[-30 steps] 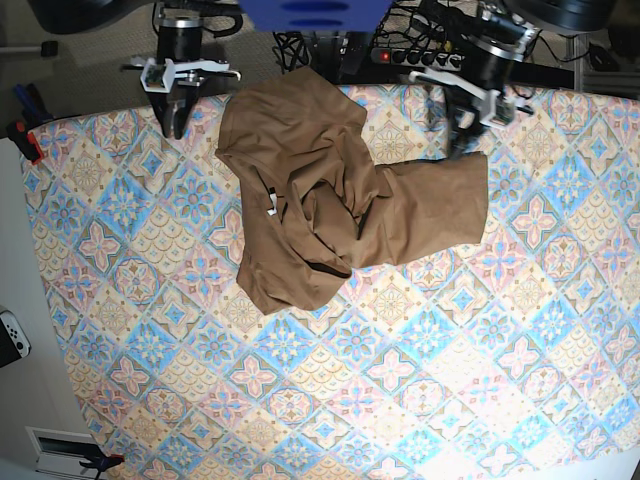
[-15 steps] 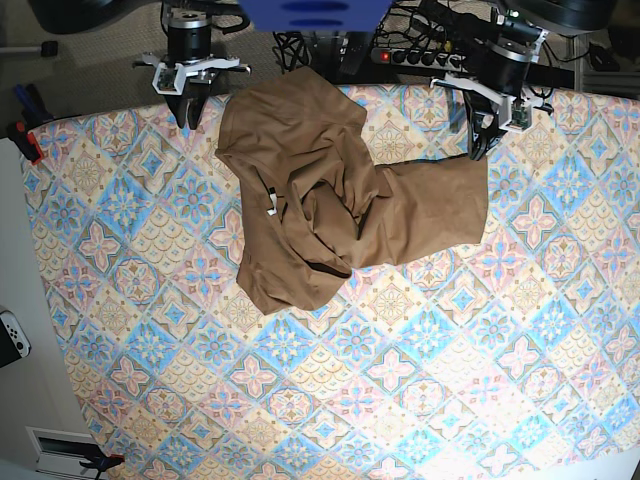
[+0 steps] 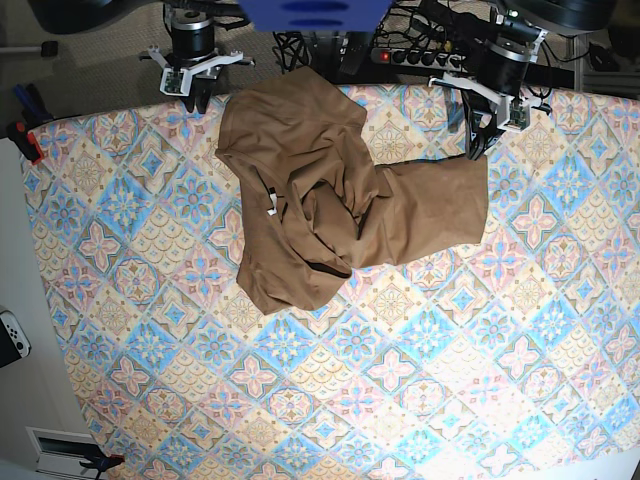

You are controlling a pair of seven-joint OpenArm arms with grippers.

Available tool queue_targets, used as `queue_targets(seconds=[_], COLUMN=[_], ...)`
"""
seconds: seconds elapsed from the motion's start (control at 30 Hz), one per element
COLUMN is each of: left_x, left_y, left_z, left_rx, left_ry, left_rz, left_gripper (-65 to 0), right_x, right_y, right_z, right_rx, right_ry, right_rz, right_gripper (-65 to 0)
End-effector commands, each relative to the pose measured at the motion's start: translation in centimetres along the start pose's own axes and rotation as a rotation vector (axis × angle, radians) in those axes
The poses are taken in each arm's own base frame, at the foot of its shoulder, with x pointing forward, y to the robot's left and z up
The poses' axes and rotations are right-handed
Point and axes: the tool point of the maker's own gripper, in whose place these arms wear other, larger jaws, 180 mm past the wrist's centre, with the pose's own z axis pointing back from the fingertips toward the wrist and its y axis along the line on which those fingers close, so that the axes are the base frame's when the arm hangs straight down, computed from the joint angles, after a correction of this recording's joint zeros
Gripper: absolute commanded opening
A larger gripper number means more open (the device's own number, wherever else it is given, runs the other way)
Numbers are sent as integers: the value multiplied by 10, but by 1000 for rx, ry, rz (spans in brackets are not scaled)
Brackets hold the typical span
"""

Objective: Layout the t-shirt on the table in an organized manner, then fold the t-shirt properly
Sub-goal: 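Lower both grippers toward opposite edges of the tan shirt, then grasp the shirt edge with the right gripper and the other edge with the left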

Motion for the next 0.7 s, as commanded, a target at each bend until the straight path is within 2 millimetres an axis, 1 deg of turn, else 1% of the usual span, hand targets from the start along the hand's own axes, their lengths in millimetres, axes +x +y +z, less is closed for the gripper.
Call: queue_targets(seconds=[0.0,0.07,0.13,0.4,0.47,0.53,0.6,0.67], left_x=[10,9,8,8,7,4,0,1], left_y=[0,0,0,0,0,1,0,0], left_z=[2,3,3,3,3,5,9,8], left_rx=[1,3,3,3,4,6,6,6], left_ry=[-42,-39,-37,-34,-29,-19,-4,-5], left_rz=[8,7,8,9,3,2,4,4], left_gripper=[-628,-584,-564,-565,-562,-560,-560,-560], right_x=[13,14,14,13,20,30,37,40], right_y=[0,1,1,0,3,14,25,25], right_z=[0,-1,-1,-1,-8,-14,-20,-23], right_rx=[1,2,2,1,13,76,161,236], right_ry=[-46,-52,-49,-46,-64,-88,-84,-55], right_rz=[-2,-2,-2,-10,-71,-188,-320,-377], right_gripper=[-545,-545,-545,-541,-540,-534,-494,-448])
